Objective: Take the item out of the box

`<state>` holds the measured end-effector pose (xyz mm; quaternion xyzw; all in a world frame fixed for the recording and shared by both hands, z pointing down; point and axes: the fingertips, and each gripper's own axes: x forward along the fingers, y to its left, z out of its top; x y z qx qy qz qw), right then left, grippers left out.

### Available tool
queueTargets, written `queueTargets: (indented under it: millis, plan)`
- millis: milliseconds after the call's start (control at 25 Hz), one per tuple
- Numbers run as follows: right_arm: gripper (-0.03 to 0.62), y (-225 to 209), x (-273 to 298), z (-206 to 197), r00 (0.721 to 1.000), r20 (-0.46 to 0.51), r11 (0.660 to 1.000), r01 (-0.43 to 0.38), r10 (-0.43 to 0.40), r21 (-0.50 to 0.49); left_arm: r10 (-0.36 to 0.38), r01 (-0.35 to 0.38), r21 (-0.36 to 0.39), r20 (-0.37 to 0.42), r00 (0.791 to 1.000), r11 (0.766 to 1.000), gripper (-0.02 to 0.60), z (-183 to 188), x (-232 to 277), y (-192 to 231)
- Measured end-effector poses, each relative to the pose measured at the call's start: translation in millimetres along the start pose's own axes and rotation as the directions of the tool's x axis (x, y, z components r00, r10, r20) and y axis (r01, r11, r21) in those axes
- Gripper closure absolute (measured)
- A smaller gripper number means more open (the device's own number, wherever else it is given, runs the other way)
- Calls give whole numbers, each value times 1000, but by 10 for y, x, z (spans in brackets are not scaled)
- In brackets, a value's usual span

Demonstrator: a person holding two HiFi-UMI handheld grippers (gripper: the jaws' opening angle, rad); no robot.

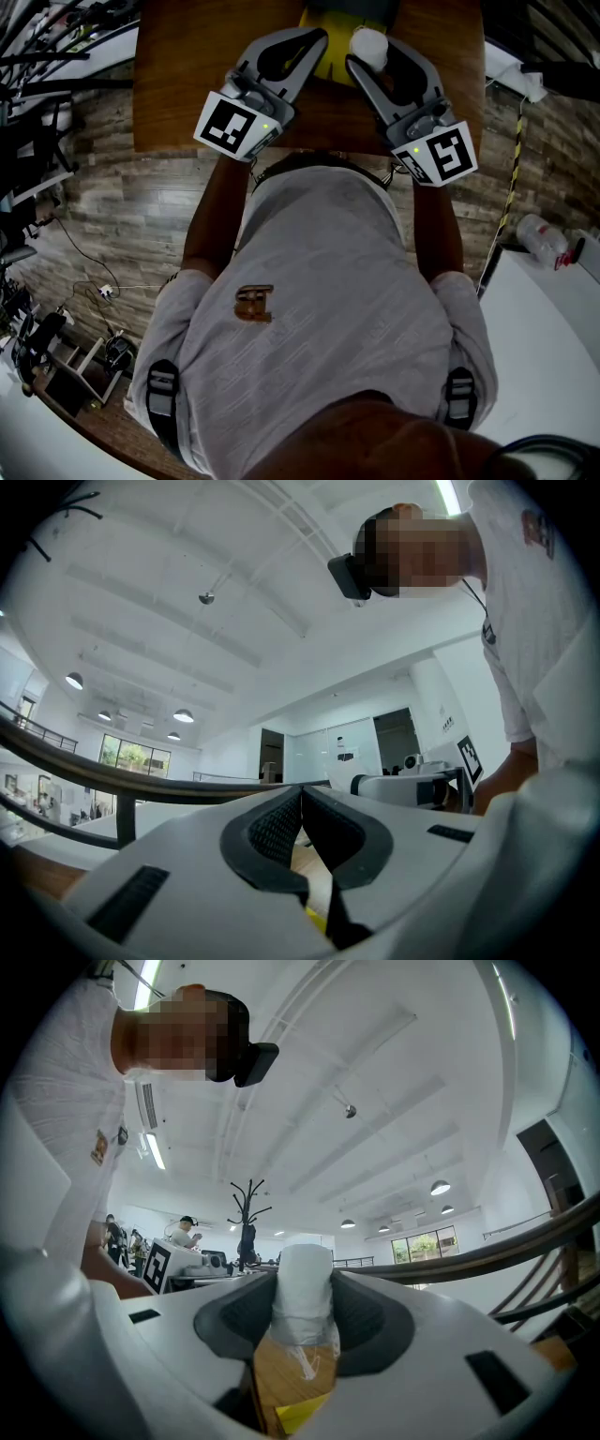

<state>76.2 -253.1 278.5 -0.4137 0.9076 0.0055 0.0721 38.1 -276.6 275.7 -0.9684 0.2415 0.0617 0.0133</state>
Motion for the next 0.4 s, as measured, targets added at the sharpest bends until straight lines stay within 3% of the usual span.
queueTargets:
  millis: [400]
  plan:
    - [399,38,-82,35,1000,5,1000,-7,7,0,8,-8,6,3,1000,1000,561,30,-14,-88]
